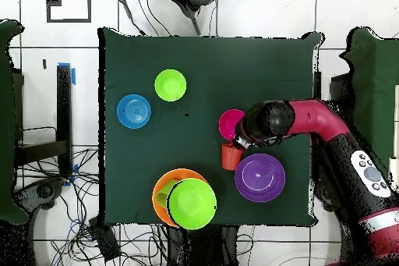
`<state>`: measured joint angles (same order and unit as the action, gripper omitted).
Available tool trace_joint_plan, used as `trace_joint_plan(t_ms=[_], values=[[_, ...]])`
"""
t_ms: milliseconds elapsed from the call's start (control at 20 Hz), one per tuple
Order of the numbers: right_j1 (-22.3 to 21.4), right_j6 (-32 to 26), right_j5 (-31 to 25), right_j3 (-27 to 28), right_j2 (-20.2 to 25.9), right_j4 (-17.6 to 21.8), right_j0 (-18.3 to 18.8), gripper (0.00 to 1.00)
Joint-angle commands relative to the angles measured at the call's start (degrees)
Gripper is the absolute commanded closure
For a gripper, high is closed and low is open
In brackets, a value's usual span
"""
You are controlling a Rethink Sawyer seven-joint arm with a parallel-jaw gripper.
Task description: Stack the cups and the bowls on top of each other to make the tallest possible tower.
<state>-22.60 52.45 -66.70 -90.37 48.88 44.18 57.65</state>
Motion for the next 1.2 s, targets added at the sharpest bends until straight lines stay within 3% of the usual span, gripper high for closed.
trace_joint_plan(t_ms=[50,650,1200], values=[[3.7,-5.7,-2.5,2.5,-4.3,-0.4,-2.9,0.0],[6.1,-6.1,-4.0,4.0,-6.3,0.5,-3.4,0.0],[4.6,-6.8,-6.4,4.4,-8.3,0.9,-4.9,0.0]])
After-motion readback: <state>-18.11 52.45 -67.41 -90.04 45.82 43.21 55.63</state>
